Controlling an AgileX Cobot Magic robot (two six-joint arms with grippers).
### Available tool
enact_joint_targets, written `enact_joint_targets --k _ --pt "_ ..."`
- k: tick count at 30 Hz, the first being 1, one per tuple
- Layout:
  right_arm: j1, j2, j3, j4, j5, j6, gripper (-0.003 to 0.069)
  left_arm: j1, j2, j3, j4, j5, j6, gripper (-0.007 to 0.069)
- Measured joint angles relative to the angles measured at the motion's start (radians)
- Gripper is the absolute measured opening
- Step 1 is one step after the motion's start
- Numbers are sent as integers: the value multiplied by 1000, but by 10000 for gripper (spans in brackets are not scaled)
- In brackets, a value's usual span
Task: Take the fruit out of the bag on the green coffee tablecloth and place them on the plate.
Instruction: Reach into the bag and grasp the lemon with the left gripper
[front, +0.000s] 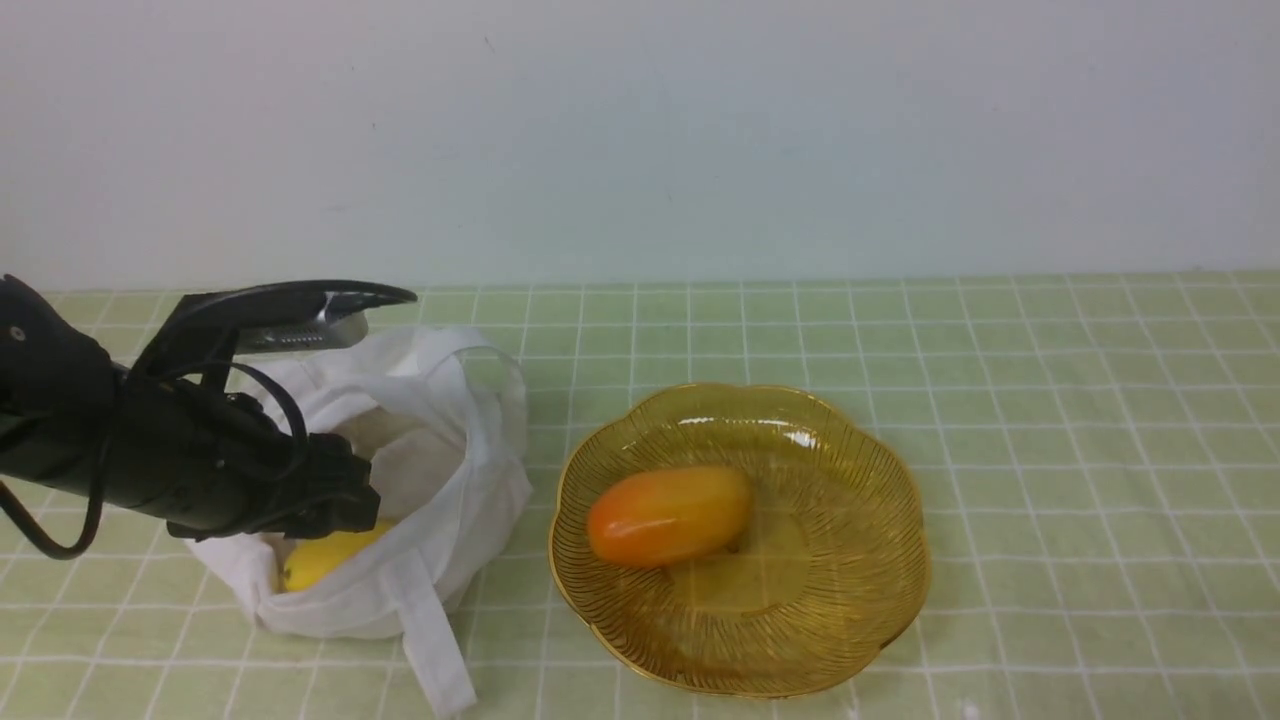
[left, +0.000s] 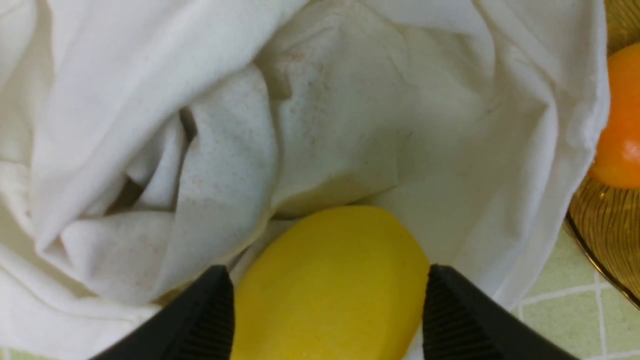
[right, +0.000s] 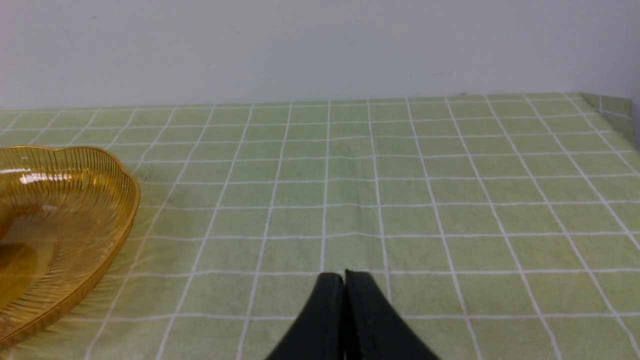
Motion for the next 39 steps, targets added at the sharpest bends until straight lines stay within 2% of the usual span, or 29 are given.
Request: enact_joint_targets --k 16,29,32,39 --pt "0 0 0 0 0 0 -15 0 71 -1 31 13 1 458" --pt "0 0 0 0 0 0 -15 0 136 -17 62 128 5 465" --pt "0 0 0 0 0 0 -15 0 156 -23 62 150 9 435" --pt "0 0 0 0 0 0 -15 0 150 -33 64 165 9 433"
